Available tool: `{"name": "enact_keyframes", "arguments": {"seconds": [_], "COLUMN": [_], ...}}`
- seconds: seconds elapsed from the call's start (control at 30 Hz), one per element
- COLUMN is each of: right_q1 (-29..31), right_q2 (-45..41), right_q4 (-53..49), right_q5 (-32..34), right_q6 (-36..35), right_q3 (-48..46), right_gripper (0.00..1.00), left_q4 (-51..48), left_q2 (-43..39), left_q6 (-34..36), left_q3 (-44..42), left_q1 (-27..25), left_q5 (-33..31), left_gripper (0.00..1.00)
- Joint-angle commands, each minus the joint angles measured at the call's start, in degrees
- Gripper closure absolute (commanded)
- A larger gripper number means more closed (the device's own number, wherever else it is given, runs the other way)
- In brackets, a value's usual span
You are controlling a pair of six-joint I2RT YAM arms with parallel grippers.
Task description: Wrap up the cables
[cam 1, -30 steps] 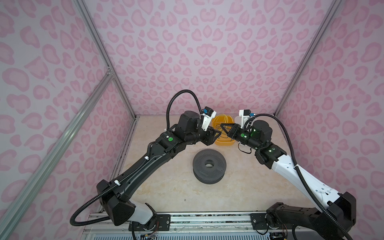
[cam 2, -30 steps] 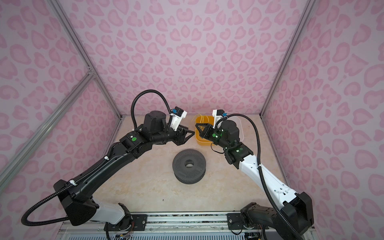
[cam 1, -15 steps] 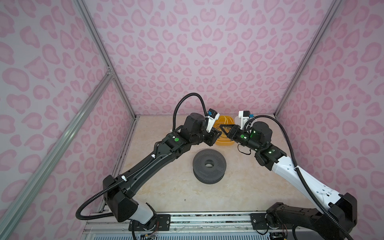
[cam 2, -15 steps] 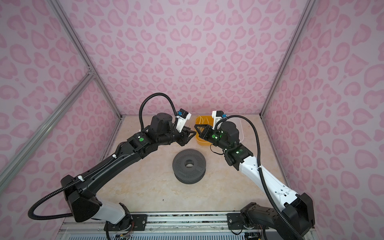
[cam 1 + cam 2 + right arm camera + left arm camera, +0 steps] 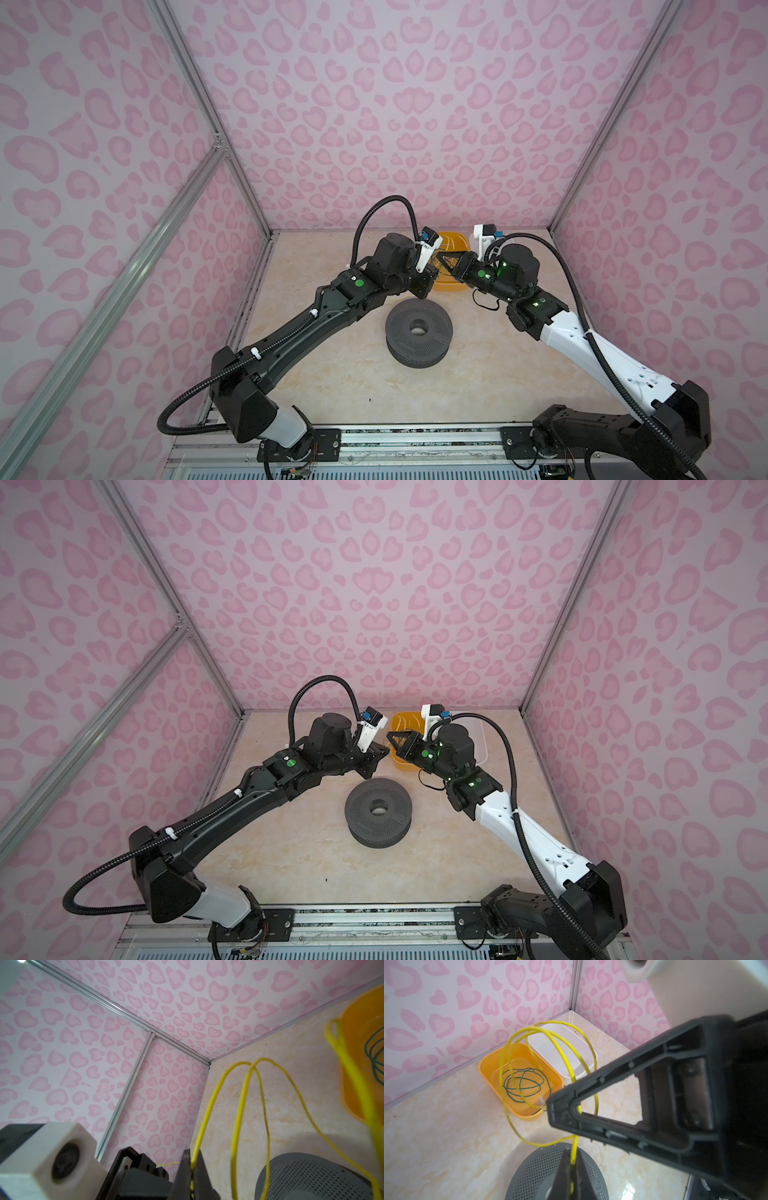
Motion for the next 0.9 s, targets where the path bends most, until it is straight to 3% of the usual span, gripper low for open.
{"name": "enact_keyframes", "arguments": {"seconds": [0.0,0.17,0.3,0.6,0.87], "right_q1": [0.1,-1.6,-3.6,-6.6,-1.6], "right_q2": [-0.5,-2.8,-6.4,-10.8,-6.8], "right_q4": [1.5,-0.3,-5.0,-14.0,-11.9], "right_q5": [-1.2,-2.3,-2.5,-0.8,-0.5], "right_q6": [-0.6,-1.1,-3.7,-10.3,-11.0], "right_q3": [0.4,0.8,1.6,3.3,4.1], "right_gripper": [0.99,0.75,0.67,0.68,0.67], "left_q4": [4.5,5.4,4.8,5.0,4.6], "left_q2": [-1.7,-2.9,-2.8,-3.2,-3.0], "left_q6": [-1.1,-1.7,-2.7,-4.3,-4.8], "left_q3": [-1.5,-2.8,-2.6,-2.2,-1.7], "left_q1": [0.2,0.3,0.7,1.2,1.2], "left_q5": [-3.5,-6.0,-6.4,-3.5,-2.4], "left_gripper": [0.96,0.96,0.96,0.96,0.96]}}
